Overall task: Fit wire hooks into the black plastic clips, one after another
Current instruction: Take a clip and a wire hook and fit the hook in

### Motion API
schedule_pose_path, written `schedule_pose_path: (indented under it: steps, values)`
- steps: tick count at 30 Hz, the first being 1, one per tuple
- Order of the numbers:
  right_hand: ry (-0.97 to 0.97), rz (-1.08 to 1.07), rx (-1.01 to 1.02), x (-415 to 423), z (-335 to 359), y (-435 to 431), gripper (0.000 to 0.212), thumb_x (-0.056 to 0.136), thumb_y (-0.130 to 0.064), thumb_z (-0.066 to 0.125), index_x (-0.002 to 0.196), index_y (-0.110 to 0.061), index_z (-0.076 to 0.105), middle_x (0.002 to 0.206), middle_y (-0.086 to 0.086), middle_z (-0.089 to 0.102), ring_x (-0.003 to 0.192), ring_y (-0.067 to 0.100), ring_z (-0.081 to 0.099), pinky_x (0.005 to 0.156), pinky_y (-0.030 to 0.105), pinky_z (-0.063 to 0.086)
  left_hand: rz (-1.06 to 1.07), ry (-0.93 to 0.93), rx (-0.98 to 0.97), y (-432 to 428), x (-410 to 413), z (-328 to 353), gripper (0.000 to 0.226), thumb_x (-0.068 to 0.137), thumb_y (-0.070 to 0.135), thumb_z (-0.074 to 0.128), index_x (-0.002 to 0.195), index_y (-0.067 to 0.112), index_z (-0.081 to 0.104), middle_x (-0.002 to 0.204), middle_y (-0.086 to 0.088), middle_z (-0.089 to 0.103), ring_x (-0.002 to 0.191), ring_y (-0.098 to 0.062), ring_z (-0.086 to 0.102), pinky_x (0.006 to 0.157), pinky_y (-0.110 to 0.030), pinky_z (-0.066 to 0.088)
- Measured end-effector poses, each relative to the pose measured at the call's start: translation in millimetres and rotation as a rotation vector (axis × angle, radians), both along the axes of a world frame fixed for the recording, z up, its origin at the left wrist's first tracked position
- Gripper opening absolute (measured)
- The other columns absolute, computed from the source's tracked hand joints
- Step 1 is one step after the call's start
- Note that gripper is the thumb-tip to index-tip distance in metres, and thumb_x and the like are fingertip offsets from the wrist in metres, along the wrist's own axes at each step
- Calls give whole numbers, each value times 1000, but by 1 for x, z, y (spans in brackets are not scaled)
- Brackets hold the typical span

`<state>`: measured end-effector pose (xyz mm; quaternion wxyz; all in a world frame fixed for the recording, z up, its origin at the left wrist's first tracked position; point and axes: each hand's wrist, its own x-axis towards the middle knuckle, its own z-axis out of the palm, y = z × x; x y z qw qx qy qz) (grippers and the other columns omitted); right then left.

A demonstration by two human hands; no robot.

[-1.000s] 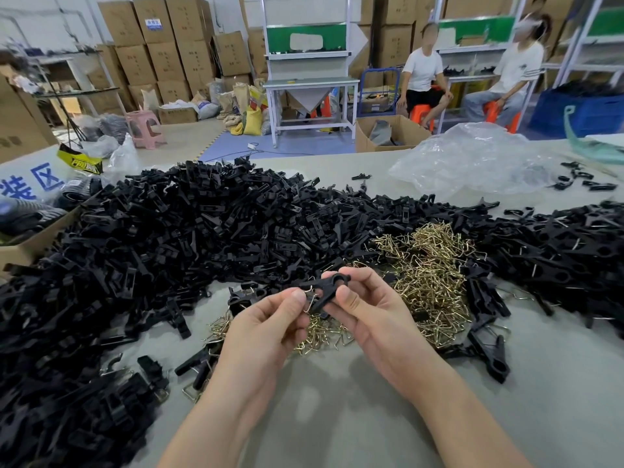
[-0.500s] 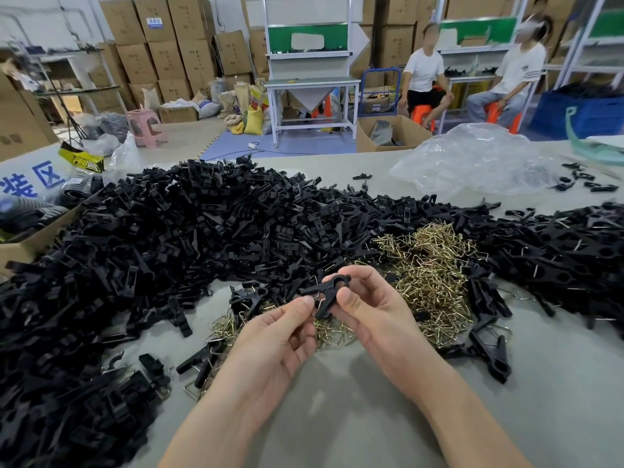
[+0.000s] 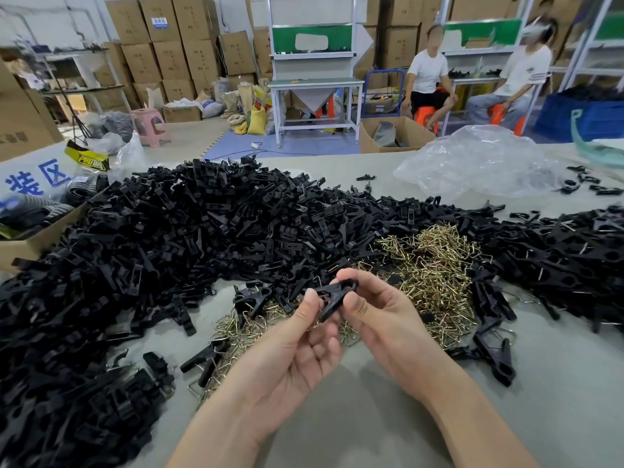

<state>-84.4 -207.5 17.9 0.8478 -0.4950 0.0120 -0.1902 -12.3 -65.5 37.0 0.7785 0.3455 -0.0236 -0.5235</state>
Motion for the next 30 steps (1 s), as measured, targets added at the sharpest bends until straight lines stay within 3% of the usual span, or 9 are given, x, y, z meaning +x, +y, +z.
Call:
schedule_pose_path:
  steps: [5,9,13,16,19,21,23,27,30]
  values:
    - [14,-1,40,2,-1,1,27,75,-17,79,102,-19,79,98,9,73,90,22,69,83,29,58,56,-147,14,-4,-7,-1,34,76,37,73,88,6,78,80,-7,67,63,-13,63,58,-25,58]
    - [44,42,72,3,-3,0,22,83,-20,75,105,-19,79,78,6,69,70,17,66,62,28,56,207,-475,39,-11,-14,0,54,70,35,71,114,5,61,81,-14,72,57,-20,65,53,-26,56]
    - [61,74,102,5,-8,1,32,87,-21,65,116,-10,73,67,4,57,57,16,54,53,30,50,245,-656,53,-10,-16,-1,43,77,34,66,118,21,67,84,-15,73,63,-20,65,57,-28,56]
    - [77,86,82,4,-9,-1,30,91,-18,61,117,-11,74,72,3,65,62,14,62,58,30,54,241,-528,-6,-10,-18,-2,38,81,26,64,118,21,71,87,-18,71,63,-18,65,56,-27,56]
    - [104,78,41,3,-10,-3,31,90,-20,64,118,-14,74,96,11,70,87,21,66,86,37,56,188,-297,-92,-8,-18,0,39,79,25,66,117,22,74,93,-21,72,67,-20,71,58,-26,59]
    - [100,73,56,2,-10,-4,32,91,-18,64,120,-11,73,108,20,62,104,31,57,101,43,50,140,-200,-128,-6,-16,0,39,80,26,66,118,23,74,97,-20,73,69,-18,73,60,-25,60]
    - [91,75,79,3,-10,-3,32,93,-14,62,123,-9,71,111,23,55,107,35,50,107,50,44,110,-158,-159,-6,-14,-1,38,83,26,64,120,23,73,95,-17,74,69,-16,72,60,-23,60]
    - [56,137,82,3,-9,0,32,98,-11,57,128,-3,66,81,5,67,75,17,67,76,32,60,123,-158,-179,-8,-11,-5,32,84,24,64,113,15,76,81,-11,68,58,-9,63,55,-19,56]
    - [66,117,83,4,-8,1,37,98,-9,56,133,1,61,83,7,70,76,18,70,73,30,58,131,-141,-202,-10,-9,-7,25,85,22,63,101,14,79,76,-9,62,54,-8,55,50,-17,52]
